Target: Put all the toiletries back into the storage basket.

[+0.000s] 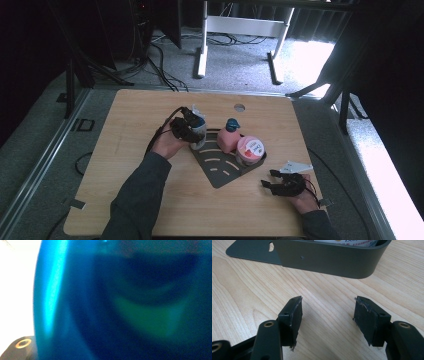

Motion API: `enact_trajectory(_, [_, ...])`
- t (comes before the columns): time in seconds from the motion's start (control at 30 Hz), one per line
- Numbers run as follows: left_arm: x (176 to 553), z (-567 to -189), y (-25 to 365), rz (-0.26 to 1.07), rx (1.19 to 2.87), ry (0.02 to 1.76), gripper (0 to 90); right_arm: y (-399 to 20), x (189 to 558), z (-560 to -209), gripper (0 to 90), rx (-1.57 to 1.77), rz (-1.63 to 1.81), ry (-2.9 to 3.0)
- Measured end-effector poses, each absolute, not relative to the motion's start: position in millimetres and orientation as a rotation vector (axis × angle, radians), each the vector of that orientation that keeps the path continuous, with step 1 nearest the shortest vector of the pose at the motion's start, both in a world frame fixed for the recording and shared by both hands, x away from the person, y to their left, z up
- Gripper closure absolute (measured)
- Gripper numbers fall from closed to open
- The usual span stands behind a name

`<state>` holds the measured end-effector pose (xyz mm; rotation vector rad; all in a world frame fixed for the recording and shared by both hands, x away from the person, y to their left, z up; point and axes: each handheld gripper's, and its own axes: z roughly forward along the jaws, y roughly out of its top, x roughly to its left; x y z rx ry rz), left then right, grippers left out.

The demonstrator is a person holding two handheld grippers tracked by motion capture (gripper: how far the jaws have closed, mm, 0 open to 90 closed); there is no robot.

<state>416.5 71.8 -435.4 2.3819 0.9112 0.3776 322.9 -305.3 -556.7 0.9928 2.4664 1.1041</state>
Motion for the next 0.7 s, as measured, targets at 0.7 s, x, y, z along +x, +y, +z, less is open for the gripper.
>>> enact_trajectory(0.7, [424,-441,60,0.383,2.383,0.893,55.1,-306,323,-557,39.2,0.991,1.104,2.468])
